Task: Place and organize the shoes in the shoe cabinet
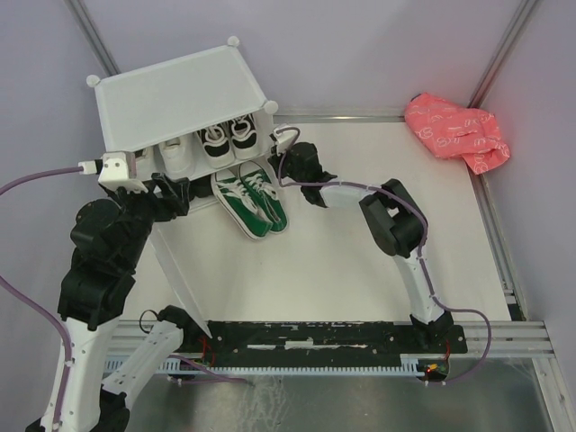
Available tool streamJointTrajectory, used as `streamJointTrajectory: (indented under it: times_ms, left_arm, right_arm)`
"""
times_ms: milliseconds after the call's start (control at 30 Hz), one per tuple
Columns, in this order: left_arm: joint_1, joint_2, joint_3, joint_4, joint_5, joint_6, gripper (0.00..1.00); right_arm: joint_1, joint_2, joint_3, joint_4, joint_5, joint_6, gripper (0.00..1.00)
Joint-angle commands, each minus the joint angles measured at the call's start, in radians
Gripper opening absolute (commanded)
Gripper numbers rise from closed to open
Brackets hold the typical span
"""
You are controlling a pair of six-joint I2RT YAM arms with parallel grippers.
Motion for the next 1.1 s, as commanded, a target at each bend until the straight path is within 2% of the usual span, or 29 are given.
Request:
streamJointTrajectory:
  times_ms: [0, 200, 333, 533, 900, 1067]
  left_arm:
    - [0.001, -0.008, 0.022, 0.011, 0.012, -0.046, 0.79]
    - [0.001, -0.017, 0.025, 0.007, 0.021, -0.048, 0.79]
    - [-0.001, -0.021, 0.024, 0.006, 0.018, -0.048, 0.79]
    - [-0.001, -0.018, 0.018, 0.015, 0.022, -0.048, 0.79]
    - [-0.013, -0.026, 0.017, 0.014, 0.014, -0.047, 0.79]
    - [-0.015, -0.033, -0.01, 0.022, 0.016, -0.05, 0.79]
  right_arm:
    - [-0.008, -0.252, -0.131, -0.033, 0.008, 0.054, 0.02]
    - [-0.007, -0.338, -0.321, 0.036, 0.088, 0.062, 0.02]
    - [-0.007, -0.392, -0.37, 0.039, 0.099, 0.051, 0.02]
    - [-0.008, -0.456, -0.383, -0.023, 0.113, 0.028, 0.02]
    - [-0.009, -0.639, -0.581, -0.134, 0.156, -0.016, 0.02]
    - [-0.009, -0.649, -0.635, -0.202, 0.186, -0.009, 0.03]
